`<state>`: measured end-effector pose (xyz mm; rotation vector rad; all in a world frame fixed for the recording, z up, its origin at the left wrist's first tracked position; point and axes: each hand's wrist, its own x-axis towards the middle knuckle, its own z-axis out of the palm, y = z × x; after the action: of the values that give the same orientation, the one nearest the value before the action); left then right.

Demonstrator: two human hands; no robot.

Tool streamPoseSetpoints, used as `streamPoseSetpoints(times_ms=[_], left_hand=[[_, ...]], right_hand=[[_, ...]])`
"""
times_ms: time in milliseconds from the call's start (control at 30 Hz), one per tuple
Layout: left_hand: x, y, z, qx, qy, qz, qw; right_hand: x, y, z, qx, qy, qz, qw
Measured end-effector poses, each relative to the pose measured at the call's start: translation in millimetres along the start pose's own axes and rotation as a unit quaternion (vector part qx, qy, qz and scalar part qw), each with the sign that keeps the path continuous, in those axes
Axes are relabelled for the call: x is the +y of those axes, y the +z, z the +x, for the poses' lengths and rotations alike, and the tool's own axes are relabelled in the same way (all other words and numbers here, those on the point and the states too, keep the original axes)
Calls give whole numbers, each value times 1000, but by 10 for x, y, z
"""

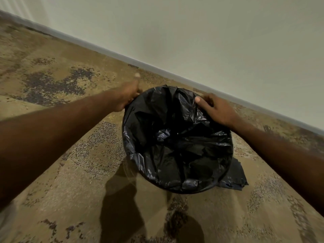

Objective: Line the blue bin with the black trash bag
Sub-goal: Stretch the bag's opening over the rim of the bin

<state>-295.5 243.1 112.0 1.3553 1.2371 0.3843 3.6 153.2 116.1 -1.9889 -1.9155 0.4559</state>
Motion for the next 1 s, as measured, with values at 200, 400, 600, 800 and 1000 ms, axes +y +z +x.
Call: streamPoseSetpoints(times_ms=[200, 400, 600, 800, 1000], left_hand=[[51, 39, -134, -9, 106, 168, 980], [-69, 128, -248, 67, 135, 208, 966], [-116, 126, -277, 92, 130, 209, 965], [-98, 163, -270, 84, 121, 205, 968], [-173, 109, -267, 96, 106, 186, 972]], right_hand=[[-628, 281, -368, -123, -273, -117, 947], [-1000, 1102, -404, -498, -48, -103, 860], [-544, 1162, -411, -529, 123, 70, 837], [-686, 778, -385, -485, 46, -35, 873], [-954, 91, -407, -237, -120, -19, 964]])
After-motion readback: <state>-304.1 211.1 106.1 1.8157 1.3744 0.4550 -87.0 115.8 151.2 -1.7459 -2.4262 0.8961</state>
